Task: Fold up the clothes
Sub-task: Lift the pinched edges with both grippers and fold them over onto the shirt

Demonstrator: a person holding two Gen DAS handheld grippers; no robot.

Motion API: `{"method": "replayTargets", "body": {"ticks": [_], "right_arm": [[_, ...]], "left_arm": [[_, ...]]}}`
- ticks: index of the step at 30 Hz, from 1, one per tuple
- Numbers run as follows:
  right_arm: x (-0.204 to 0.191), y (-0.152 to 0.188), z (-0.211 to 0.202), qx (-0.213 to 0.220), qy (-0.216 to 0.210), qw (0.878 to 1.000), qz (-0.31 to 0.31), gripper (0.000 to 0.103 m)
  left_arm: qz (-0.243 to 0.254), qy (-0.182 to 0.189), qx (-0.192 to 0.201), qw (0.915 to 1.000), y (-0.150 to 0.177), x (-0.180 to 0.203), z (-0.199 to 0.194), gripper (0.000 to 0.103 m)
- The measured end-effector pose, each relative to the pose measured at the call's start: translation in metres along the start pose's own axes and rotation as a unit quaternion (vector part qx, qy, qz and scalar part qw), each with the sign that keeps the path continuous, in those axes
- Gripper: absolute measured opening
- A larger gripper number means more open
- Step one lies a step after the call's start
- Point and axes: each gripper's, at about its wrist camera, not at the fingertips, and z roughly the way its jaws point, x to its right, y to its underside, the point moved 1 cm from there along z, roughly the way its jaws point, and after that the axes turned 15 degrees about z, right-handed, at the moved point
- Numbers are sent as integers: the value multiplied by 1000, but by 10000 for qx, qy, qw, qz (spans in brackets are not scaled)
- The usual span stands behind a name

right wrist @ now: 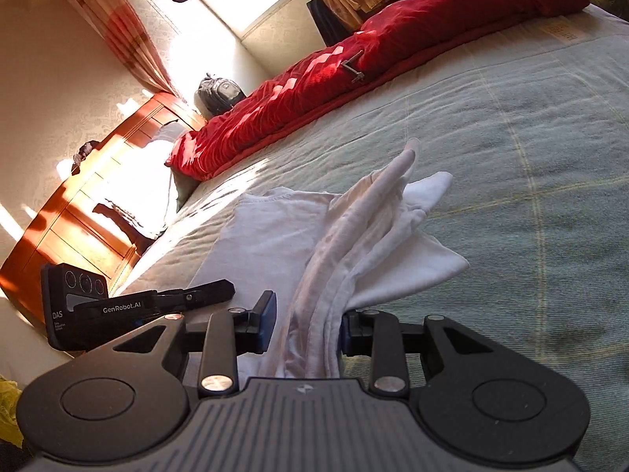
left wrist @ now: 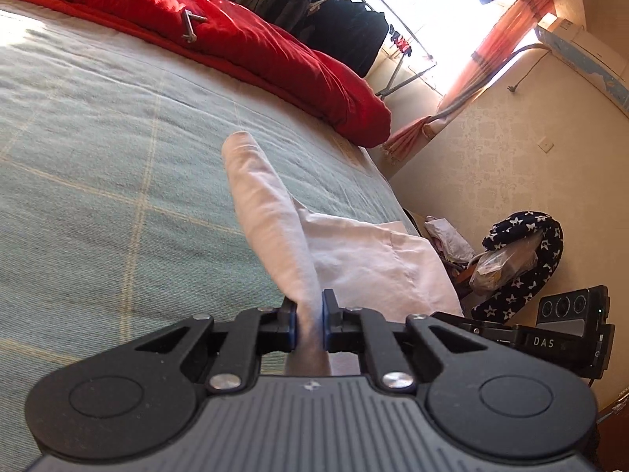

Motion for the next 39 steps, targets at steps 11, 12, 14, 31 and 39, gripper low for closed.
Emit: {"method": "replayTargets", "body": {"ticks": [11,12,14,31,39], "right_arm": [[-107,15,125,-680,-559,9951,-440,37],[-116,18,137,-747,-603,9944,-452,37],[-133,23,162,-887,-692,9925,-473,38],[-232,94,322,-1740,-1063,9753,-845,38],[-214,129,352,-2207,-994,9675,-739,53]], "left_arm": [[-204,-1174,329,9923,-23,-92,-116,9],[-240,-1298,343,9907,-24,-101,-126,9],[-317,-1520,363,9872,-25,-118,-144,9],[-1076,-2757,450,9541,-8,-258,-246,9],[-1519,-2986,548,9406,23,-303,-257,12]]}}
